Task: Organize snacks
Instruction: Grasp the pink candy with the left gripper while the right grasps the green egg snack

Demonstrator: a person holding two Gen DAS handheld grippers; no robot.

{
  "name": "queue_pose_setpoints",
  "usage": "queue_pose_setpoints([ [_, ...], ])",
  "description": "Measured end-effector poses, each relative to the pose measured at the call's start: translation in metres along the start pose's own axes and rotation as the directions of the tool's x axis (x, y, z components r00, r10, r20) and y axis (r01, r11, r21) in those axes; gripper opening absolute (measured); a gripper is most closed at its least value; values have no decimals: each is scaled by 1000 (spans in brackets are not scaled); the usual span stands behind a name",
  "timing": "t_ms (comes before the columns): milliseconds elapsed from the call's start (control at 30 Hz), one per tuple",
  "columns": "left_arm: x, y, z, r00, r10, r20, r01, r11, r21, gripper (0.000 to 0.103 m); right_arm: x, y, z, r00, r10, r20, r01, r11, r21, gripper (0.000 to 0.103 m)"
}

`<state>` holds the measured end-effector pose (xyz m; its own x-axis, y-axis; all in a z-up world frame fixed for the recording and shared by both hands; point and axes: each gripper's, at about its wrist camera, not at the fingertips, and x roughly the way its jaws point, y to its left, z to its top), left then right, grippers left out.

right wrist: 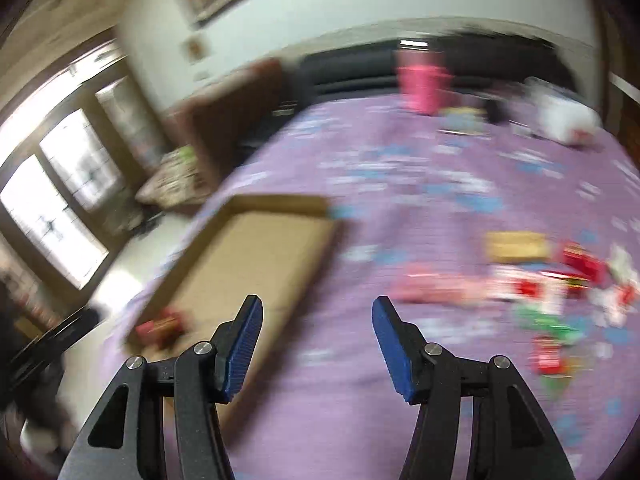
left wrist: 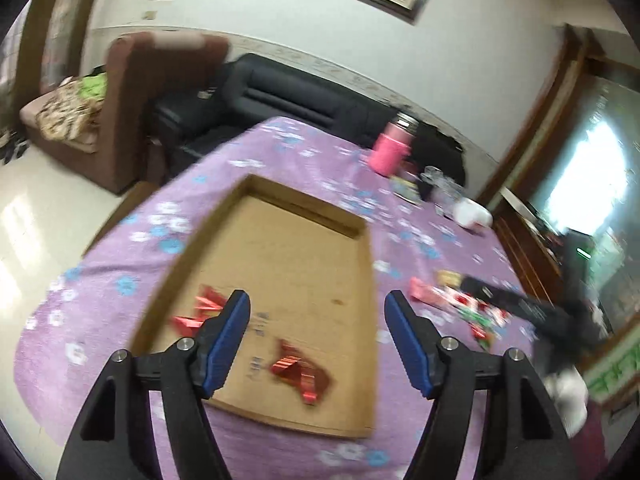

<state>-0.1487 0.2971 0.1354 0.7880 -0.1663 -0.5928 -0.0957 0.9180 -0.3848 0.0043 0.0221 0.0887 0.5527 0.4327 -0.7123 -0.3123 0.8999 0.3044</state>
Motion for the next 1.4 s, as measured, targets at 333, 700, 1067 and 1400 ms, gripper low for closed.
queue_pose_setpoints([
  [333, 17, -45, -15, 996, -44, -81, 51, 995, 88, 69, 83, -46, 46, 993, -59, -105, 62, 998, 29, 61],
  [700, 28, -39, -10, 993, -59, -97, 67, 995, 76, 69, 68, -26, -17, 920, 167, -354, -197, 979, -49, 61],
  [1067, 88, -131, -57, 939, -139, -316, 230, 934, 273, 70, -53, -142, -39, 996, -73, -58, 81, 986, 145, 61],
  [1400, 157, -187, -81, 943, -7, -334, 175, 862, 476, 70, -25, -170, -48, 988, -138, -64, 148, 970, 194, 60],
])
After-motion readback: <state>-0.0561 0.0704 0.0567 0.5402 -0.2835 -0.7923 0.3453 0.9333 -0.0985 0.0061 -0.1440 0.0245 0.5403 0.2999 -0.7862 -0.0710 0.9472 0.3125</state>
